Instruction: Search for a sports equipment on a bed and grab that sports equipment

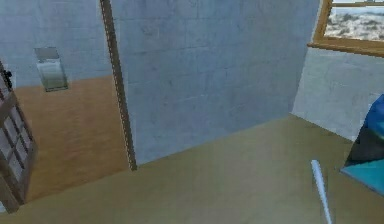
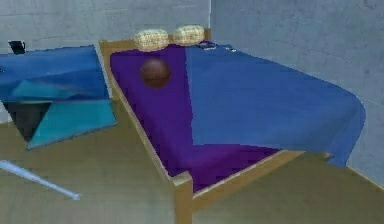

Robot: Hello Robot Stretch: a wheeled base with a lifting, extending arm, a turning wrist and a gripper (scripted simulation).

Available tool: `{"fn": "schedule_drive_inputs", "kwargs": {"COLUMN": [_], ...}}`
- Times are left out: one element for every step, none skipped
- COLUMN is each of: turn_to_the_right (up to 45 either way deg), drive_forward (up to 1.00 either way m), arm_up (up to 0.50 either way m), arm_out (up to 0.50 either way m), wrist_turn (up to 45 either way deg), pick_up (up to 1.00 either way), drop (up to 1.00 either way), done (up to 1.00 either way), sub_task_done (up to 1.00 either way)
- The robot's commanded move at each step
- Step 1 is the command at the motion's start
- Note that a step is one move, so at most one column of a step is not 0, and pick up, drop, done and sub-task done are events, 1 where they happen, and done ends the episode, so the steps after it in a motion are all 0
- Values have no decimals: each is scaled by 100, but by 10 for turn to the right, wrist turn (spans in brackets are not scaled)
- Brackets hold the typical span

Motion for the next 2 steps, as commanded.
{"fn": "schedule_drive_inputs", "kwargs": {"turn_to_the_right": [180, 0], "drive_forward": [0, 55], "arm_up": [0, 0], "arm_out": [0, 0], "wrist_turn": [0, 0], "pick_up": [0, 0], "drop": [0, 0], "done": [0, 0], "sub_task_done": [0, 0]}}
